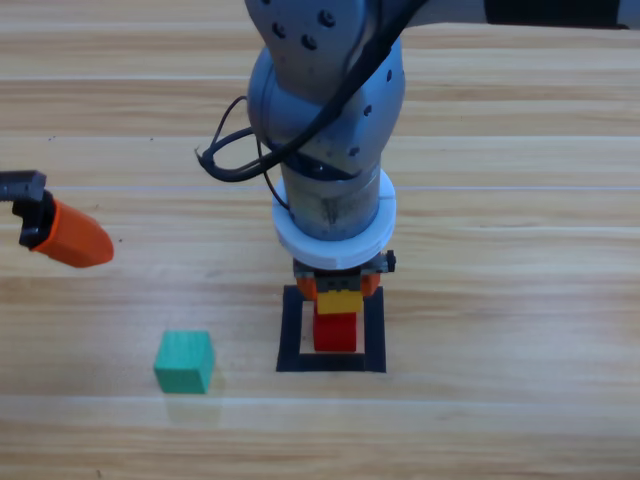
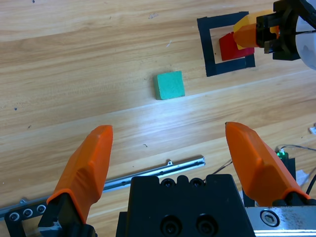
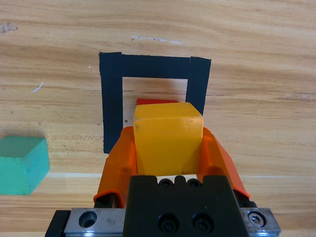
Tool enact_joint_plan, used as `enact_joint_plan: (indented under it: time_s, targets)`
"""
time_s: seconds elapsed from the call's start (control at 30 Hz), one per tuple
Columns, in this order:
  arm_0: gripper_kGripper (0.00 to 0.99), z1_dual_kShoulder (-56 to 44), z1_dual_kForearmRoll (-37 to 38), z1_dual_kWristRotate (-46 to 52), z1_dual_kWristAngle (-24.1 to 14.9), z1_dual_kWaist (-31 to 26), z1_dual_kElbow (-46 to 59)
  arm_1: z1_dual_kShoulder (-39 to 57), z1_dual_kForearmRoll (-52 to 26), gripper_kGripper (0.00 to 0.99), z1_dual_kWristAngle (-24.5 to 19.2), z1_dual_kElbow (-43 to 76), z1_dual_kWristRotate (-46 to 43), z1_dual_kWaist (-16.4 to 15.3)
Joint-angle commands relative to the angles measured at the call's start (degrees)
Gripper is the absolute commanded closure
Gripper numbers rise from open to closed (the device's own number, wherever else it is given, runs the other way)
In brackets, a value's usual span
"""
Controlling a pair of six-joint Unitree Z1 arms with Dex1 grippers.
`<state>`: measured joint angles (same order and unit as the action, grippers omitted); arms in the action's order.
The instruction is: Stack the blocks in the rectangular block: red at the bottom, yellow in the middle, green on top
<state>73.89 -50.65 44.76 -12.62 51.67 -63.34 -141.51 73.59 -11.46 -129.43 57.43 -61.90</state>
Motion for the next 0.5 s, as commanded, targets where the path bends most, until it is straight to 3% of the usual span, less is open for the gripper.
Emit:
enact_joint_plan:
  time_s: [0.03, 0.37, 0.43, 0.5]
  targets:
    - [0.021, 1.8, 1.1, 0.7, 0.8, -1.0, 1.4, -3.5, 0.7, 0.924, 0.1, -0.7, 0.1, -1.6]
    - [0.025, 2.5, 1.6, 0.6, 1.0, -1.0, 1.6, -3.9, 0.8, 0.916, 0.0, -0.7, 0.2, -1.7]
    - [0.027, 2.4, 1.6, 0.6, 1.1, -1.0, 1.6, -4.1, 0.9, 0.804, -0.1, -0.7, 0.4, -1.7]
    - [0.027, 2.5, 1.6, 0.5, 1.1, -1.0, 1.6, -4.4, 1.1, 0.585, -0.2, -0.8, 0.7, -1.7]
